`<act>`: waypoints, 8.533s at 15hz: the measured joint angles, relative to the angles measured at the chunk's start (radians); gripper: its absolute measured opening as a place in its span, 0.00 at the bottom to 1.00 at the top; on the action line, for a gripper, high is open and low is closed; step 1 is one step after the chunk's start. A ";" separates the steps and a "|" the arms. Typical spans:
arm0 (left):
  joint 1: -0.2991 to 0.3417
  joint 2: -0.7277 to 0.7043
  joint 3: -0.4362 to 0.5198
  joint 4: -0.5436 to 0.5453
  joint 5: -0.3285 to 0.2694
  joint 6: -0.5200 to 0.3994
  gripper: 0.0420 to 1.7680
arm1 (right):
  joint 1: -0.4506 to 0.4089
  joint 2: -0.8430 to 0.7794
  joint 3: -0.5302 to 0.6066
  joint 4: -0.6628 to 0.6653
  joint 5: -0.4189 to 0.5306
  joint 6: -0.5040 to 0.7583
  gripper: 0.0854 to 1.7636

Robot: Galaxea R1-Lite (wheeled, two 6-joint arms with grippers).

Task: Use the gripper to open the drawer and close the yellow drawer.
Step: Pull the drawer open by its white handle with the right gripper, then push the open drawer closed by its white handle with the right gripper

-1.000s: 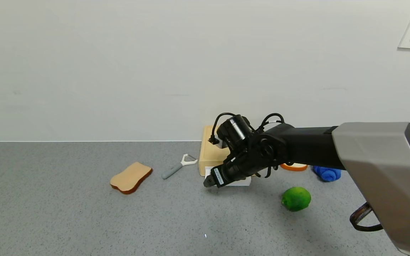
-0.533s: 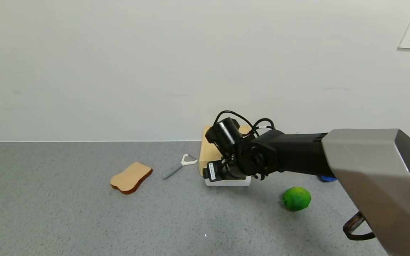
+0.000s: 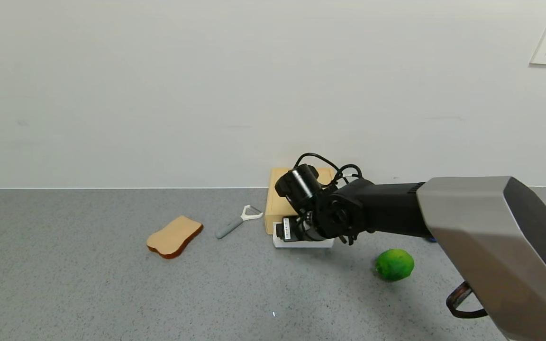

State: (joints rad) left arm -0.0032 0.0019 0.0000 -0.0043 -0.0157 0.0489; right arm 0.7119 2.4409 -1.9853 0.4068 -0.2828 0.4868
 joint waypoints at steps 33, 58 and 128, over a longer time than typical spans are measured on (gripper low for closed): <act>0.000 0.000 0.000 0.000 0.000 0.000 0.97 | 0.006 0.027 -0.002 0.175 0.096 0.055 0.97; 0.000 0.000 0.000 0.000 0.000 0.000 0.97 | 0.075 -0.013 0.022 0.389 0.193 0.210 0.97; 0.000 0.000 0.000 0.000 0.000 0.000 0.97 | -0.587 -1.103 0.846 0.251 0.734 -0.511 0.97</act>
State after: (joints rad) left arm -0.0032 0.0019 0.0000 -0.0038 -0.0157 0.0485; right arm 0.1251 1.3383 -1.1391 0.6574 0.4513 -0.0245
